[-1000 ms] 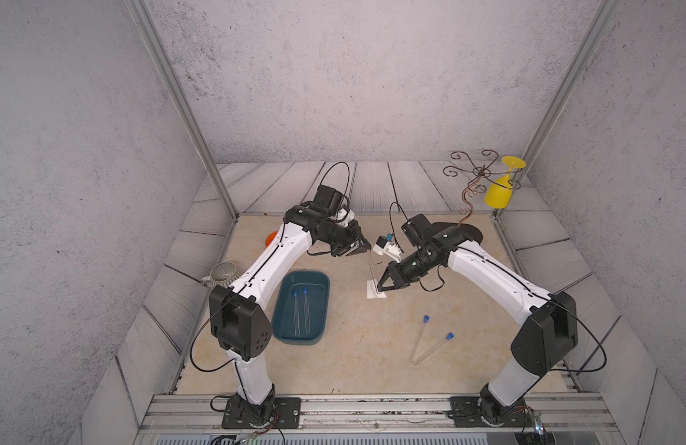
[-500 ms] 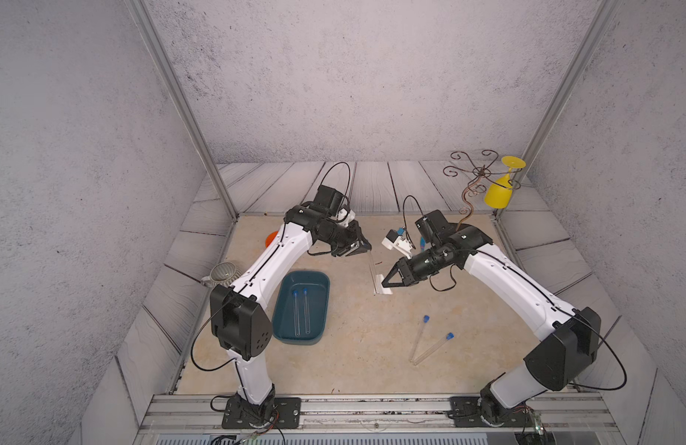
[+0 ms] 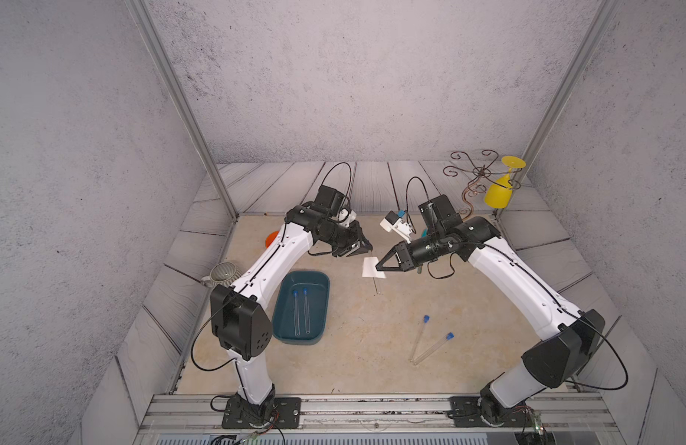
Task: Wipe the exteriors of test tubes
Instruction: Wipe the dirt from the test tube.
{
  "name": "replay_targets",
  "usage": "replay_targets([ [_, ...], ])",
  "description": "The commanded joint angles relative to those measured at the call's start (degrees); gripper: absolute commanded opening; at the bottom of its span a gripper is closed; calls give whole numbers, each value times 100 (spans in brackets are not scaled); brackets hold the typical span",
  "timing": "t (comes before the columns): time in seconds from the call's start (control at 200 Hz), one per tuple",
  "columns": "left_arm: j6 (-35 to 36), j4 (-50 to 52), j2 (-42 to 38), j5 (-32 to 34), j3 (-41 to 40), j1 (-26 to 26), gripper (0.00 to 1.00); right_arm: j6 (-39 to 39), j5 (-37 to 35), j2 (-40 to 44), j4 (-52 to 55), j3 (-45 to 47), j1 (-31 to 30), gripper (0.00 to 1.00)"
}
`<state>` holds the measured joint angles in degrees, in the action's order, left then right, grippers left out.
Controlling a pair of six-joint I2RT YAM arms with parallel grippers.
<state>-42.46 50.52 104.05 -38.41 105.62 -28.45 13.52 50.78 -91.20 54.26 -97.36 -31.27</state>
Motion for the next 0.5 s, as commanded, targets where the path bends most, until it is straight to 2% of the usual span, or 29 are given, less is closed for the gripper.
replay_targets([
  [0.0, 37, -53, -69, -35, -15, -38, 12, 25, 124, -205, 64, -105, -116, 4],
  [0.28, 43, -4, -69, -31, 74, -38, 11, -226, -576, -153, 412, 509, -4, 4],
  [0.495, 105, 67, -95, -87, 98, -54, 11, -269, -662, -209, 401, 699, 356, 4],
])
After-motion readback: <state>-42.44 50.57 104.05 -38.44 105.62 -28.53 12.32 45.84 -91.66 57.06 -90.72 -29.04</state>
